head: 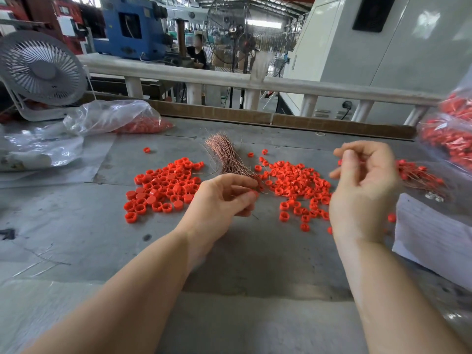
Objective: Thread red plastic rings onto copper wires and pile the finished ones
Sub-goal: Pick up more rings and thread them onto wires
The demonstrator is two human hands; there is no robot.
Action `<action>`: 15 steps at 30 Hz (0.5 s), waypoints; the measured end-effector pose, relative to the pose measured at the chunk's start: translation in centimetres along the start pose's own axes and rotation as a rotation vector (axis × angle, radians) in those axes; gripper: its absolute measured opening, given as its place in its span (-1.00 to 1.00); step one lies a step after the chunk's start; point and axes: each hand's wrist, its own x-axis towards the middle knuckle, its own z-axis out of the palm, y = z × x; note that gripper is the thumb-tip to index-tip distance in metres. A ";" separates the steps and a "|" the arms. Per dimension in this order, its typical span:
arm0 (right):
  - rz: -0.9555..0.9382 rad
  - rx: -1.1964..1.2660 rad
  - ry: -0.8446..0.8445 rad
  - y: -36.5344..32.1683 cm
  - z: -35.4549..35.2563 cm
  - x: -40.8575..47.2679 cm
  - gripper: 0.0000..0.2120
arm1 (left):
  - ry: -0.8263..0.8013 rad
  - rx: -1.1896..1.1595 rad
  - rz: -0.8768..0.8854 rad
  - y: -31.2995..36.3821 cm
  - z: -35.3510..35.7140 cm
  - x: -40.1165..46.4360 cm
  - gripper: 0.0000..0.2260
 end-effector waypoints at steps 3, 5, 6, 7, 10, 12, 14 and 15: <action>-0.054 -0.083 -0.226 0.1 0.5 -1.0 -0.86 | -0.008 -0.223 -0.073 0.3 -0.2 0.1 -0.82; -0.099 -0.155 -0.349 0.1 0.8 -1.5 -0.89 | -0.029 -0.340 -0.126 0.5 -0.2 0.1 -0.81; -0.114 -0.173 -0.393 0.1 1.0 -1.8 -0.90 | -0.043 -0.396 -0.149 0.6 -0.3 0.1 -0.79; -0.116 -0.180 -0.431 0.0 1.1 -1.9 -0.90 | -0.056 -0.444 -0.166 0.6 -0.3 0.1 -0.78; -0.111 -0.173 -0.504 0.0 1.3 -2.2 -0.89 | -0.079 -0.527 -0.191 0.8 -0.3 0.1 -0.78; -0.113 -0.146 -0.521 0.0 1.3 -2.2 -0.88 | -0.088 -0.538 -0.196 0.8 -0.3 0.1 -0.81; -0.116 -0.114 -0.533 0.1 1.3 -2.2 -0.88 | -0.093 -0.541 -0.202 0.8 -0.4 0.2 -0.82; -0.117 -0.098 -0.541 0.1 1.3 -2.3 -0.88 | -0.093 -0.545 -0.206 0.8 -0.4 0.2 -0.82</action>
